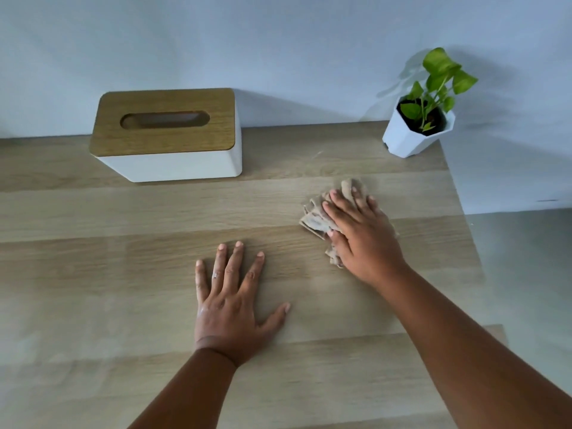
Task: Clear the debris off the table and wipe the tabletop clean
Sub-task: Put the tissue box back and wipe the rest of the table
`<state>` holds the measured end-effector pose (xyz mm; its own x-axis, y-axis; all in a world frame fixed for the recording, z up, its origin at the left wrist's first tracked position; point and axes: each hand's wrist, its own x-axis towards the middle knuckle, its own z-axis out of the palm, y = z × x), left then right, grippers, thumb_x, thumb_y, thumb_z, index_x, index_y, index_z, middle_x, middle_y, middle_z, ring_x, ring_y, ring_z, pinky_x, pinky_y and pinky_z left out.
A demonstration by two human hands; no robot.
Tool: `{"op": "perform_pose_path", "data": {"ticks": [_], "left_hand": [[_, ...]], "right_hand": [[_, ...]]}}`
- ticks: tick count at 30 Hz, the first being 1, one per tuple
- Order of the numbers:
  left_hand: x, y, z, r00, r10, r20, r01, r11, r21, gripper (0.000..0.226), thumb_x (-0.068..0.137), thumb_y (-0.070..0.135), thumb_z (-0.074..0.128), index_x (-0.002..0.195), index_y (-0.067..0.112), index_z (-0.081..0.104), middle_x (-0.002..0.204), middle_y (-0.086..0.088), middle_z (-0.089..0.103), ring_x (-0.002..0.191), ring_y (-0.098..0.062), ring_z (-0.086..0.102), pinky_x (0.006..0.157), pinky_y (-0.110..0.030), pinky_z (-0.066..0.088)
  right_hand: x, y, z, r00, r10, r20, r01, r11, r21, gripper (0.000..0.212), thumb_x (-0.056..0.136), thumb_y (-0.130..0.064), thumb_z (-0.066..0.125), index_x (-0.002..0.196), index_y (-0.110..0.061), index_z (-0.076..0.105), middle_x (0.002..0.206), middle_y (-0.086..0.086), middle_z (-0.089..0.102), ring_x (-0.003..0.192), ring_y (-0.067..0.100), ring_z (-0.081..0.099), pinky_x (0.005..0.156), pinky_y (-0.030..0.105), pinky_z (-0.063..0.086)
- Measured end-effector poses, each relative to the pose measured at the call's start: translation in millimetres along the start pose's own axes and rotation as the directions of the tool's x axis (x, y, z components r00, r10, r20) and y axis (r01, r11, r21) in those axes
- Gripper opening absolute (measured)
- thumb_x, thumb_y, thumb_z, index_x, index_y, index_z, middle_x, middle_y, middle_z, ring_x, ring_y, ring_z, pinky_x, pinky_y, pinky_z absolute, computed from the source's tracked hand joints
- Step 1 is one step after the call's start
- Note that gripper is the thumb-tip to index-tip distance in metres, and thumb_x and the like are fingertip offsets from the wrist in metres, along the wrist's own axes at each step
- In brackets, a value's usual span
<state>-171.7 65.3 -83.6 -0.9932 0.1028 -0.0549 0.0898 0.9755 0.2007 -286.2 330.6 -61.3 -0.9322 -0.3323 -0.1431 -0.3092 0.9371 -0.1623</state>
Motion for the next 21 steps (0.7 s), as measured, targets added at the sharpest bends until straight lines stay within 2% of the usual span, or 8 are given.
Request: {"op": "perform_pose_path", "data": {"ticks": [4,6,8,12,16,19,21], "left_hand": [[0.1,0.1,0.4,1.0,-0.001,-0.005,0.001,1.0,-0.01,0.097,0.083,0.09,0.037,0.16,0.031,0.033,0.172,-0.007,0.021,0.161,-0.029,0.004,0.124,-0.067,0.012],[-0.2,0.7,-0.4,1.0,-0.004,-0.002,0.004,1.0,-0.007,0.097,0.083,0.089,0.037,0.16,0.031,0.033,0.172,-0.008,0.022,0.161,-0.029,0.004,0.124,-0.067,0.012],[-0.1,1.4,-1.4,1.0,-0.004,0.001,0.004,1.0,-0.009,0.097,0.082,0.088,0.041,0.16,0.031,0.034,0.171,-0.008,0.022,0.161,-0.029,0.005,0.124,-0.067,0.012],[-0.2,1.2,-1.4,1.0,-0.011,0.01,0.011,1.0,-0.002,0.098,0.082,0.088,0.043,0.161,0.031,0.033,0.172,-0.008,0.021,0.161,-0.029,0.003,0.125,-0.066,0.01],[0.1,0.7,-0.4,1.0,-0.011,0.003,0.011,1.0,-0.004,0.098,0.082,0.089,0.04,0.161,0.032,0.033,0.172,-0.008,0.021,0.161,-0.029,0.002,0.125,-0.066,0.01],[-0.1,0.7,0.6,1.0,-0.01,-0.013,0.01,1.0,-0.012,0.098,0.081,0.089,0.043,0.16,0.031,0.035,0.172,-0.007,0.022,0.161,-0.028,0.003,0.125,-0.065,0.01],[-0.6,0.2,1.6,1.0,-0.007,-0.024,0.007,1.0,-0.015,0.097,0.081,0.089,0.043,0.16,0.031,0.035,0.172,-0.007,0.022,0.161,-0.028,0.003,0.125,-0.065,0.009]], "right_hand": [[26.4,8.7,-1.4,0.979,0.202,-0.027,-0.202,0.979,-0.004,0.06,0.106,-0.042,0.033,0.164,-0.027,0.025,0.174,-0.003,0.013,0.161,0.029,0.003,0.13,0.049,0.008],[59.0,-0.3,-4.4,0.948,0.313,-0.058,-0.312,0.95,0.025,0.061,0.106,-0.046,0.033,0.163,-0.026,0.025,0.174,-0.001,0.012,0.161,0.033,0.001,0.13,0.052,0.007],[88.4,-13.7,-6.6,0.932,0.357,-0.067,-0.355,0.934,0.039,0.062,0.105,-0.047,0.036,0.163,-0.026,0.026,0.174,0.002,0.014,0.16,0.039,0.002,0.129,0.055,0.007],[103.2,-35.7,-4.2,0.968,0.248,-0.033,-0.247,0.968,0.031,0.062,0.105,-0.048,0.037,0.162,-0.025,0.027,0.174,0.004,0.015,0.159,0.041,0.003,0.128,0.057,0.008],[50.8,-36.5,4.6,0.999,0.039,-0.037,-0.039,0.999,0.01,0.064,0.103,-0.051,0.038,0.161,-0.026,0.034,0.172,0.0,0.023,0.16,0.035,0.014,0.128,0.053,0.014],[12.5,-18.8,7.4,0.999,0.031,-0.038,-0.03,0.999,0.033,0.07,0.095,-0.065,0.04,0.157,-0.033,0.04,0.17,-0.009,0.028,0.154,0.03,0.031,0.121,0.048,0.027],[7.4,-7.1,5.2,0.996,0.08,-0.026,-0.079,0.996,0.037,0.074,0.092,-0.071,0.04,0.157,-0.038,0.039,0.17,-0.013,0.026,0.15,0.029,0.033,0.112,0.047,0.032]]}}
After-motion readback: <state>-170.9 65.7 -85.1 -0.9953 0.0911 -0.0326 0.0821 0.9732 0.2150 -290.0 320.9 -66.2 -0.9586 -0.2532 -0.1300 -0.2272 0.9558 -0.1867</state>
